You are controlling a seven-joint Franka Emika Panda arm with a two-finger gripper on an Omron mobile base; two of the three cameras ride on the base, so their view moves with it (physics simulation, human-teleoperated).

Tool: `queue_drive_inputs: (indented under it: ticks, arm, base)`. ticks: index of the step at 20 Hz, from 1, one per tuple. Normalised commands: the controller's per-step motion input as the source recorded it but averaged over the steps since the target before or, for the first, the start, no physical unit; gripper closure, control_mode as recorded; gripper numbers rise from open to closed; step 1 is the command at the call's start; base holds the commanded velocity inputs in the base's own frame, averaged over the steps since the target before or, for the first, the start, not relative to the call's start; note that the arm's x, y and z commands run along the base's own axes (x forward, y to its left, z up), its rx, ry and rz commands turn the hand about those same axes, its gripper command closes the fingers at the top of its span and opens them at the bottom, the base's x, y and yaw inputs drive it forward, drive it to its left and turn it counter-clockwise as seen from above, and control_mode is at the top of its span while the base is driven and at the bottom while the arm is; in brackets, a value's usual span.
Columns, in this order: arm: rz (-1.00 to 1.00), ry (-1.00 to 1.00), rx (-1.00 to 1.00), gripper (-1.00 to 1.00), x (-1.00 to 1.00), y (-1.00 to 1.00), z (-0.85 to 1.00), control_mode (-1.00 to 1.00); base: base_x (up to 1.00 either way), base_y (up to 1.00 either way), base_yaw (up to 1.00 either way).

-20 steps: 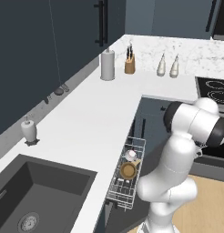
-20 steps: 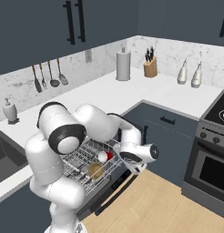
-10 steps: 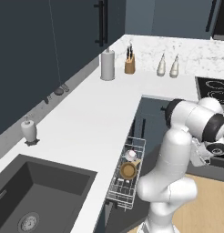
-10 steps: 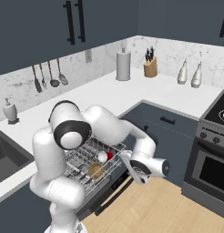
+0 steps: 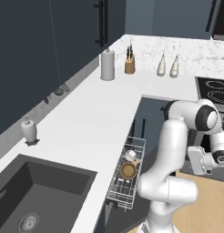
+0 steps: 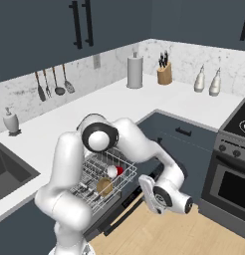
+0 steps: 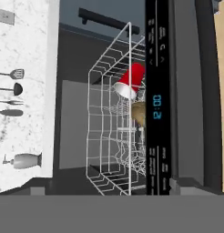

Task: Pick up the cup and bowl from the counter, place them in the dishwasher, and close the dishwasher door.

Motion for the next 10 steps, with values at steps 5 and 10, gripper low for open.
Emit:
queue_drive_inputs:
  ticks: [5,10]
  arm:
    - [0.0,-0.08,0.32,-1.0,0.0,-0.16,-0.31,-1.0]
    - [0.0,-0.01,0.3,-1.0,0.0,-0.22,-0.49,-1.0]
  base:
    - [0.0,0.0,0.0]
    - [0.0,0.0,0.0]
